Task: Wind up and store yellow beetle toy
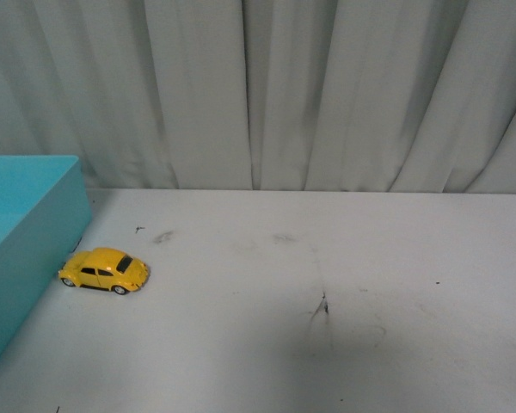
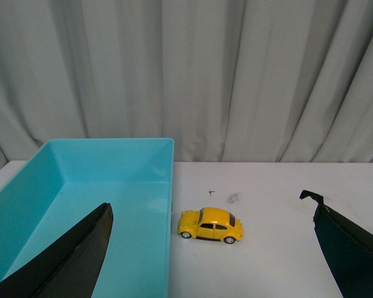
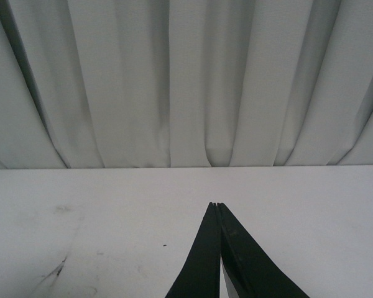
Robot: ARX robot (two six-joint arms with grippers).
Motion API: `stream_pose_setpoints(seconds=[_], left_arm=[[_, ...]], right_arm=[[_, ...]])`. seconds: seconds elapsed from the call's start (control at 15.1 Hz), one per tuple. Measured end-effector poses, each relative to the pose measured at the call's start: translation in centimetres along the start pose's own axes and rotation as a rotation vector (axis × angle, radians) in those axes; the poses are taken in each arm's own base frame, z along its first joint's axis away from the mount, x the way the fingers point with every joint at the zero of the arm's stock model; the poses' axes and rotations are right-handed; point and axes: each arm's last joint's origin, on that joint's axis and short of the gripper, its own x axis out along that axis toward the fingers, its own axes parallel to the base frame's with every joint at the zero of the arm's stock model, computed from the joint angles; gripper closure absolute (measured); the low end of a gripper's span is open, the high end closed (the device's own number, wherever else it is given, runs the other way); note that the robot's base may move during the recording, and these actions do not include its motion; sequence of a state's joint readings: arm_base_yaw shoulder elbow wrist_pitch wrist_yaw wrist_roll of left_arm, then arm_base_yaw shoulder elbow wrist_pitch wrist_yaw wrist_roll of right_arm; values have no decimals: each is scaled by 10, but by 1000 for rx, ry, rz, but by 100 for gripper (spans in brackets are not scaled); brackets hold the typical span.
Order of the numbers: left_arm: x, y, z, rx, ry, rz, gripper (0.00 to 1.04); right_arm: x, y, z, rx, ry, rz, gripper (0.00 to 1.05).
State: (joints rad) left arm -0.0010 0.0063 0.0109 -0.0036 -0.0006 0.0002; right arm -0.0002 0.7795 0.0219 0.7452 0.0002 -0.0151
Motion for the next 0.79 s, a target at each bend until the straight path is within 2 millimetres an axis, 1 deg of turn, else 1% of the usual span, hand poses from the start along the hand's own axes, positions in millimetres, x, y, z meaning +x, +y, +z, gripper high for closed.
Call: stream_pose_setpoints(seconds=[0.33, 0.79], left_arm=[[0, 0, 0, 0, 0, 0, 7], [0, 0, 0, 0, 0, 0, 7]], right_arm=[[-16, 0, 4, 0, -15, 0, 103], [-30, 0, 7, 0, -22, 0, 103]])
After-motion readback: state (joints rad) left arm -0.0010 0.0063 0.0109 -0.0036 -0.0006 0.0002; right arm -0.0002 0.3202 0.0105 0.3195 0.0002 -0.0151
